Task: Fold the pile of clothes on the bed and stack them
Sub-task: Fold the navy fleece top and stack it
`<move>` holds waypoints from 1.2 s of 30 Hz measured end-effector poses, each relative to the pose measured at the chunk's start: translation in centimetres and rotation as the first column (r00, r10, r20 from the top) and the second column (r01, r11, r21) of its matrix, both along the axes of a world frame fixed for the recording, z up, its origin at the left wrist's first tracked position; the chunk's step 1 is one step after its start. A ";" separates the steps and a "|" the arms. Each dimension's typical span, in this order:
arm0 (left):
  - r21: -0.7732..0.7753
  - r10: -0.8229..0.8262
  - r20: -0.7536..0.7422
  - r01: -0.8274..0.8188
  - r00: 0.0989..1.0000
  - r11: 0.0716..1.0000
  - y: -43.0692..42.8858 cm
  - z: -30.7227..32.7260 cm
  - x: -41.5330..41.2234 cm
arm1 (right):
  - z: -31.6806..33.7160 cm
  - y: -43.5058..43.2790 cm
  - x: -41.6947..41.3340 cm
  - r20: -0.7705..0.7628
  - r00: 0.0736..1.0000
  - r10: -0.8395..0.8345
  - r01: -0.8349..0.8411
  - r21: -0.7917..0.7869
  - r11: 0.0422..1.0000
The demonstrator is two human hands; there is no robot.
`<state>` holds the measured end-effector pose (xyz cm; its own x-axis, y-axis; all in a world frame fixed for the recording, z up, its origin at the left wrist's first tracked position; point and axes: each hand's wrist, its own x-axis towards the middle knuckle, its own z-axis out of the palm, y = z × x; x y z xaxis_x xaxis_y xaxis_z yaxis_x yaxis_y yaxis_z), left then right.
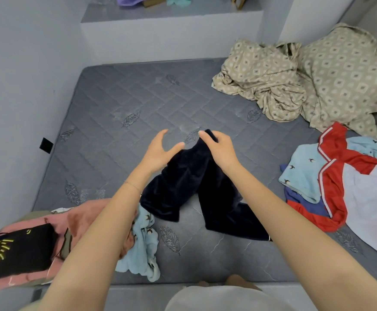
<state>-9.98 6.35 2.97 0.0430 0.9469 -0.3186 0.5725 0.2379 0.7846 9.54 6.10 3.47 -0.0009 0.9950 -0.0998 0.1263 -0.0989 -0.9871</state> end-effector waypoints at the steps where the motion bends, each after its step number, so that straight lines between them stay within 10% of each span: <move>1: 0.041 -0.107 0.049 0.105 0.993 0.994 -0.1 0.4 0.3 | 0.4 0.1 -0.1 -0.003 0.999 0.048 -0.048 0.005 0.999; 8: 0.115 -0.411 0.187 0.396 0.892 0.911 1.0 2.4 3.8 | 1.9 0.5 -0.2 0.101 0.968 0.229 -0.230 -0.003 0.973; 13: 0.199 -0.238 0.091 0.217 0.967 0.956 0.9 1.6 3.5 | -1.3 -0.2 2.1 0.046 0.995 0.090 -0.082 -0.156 0.984; 18: 0.247 -0.005 0.294 -0.071 0.956 0.966 0.7 2.4 3.1 | -5.4 -2.0 3.7 0.063 0.889 0.453 -0.392 -0.407 0.825; 29: 0.307 0.059 0.404 -0.195 0.913 0.931 3.2 4.1 0.9 | -3.7 0.6 1.1 -0.066 0.996 0.052 -0.061 -0.149 0.987; 33: -0.070 -0.174 0.062 0.178 0.983 0.982 3.2 2.2 -1.7 | -2.3 1.2 1.3 0.022 0.995 0.099 -0.098 -0.030 0.995; 36: -0.253 -0.286 0.123 0.308 0.950 0.917 2.5 1.0 -1.3 | -2.1 0.8 1.0 0.027 0.973 0.230 -0.228 -0.062 0.972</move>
<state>-11.29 8.81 3.97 0.3458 0.7672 -0.5402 0.5860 0.2730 0.7629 10.54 6.87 1.32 -0.2233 0.9613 -0.1616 0.1853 -0.1209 -0.9752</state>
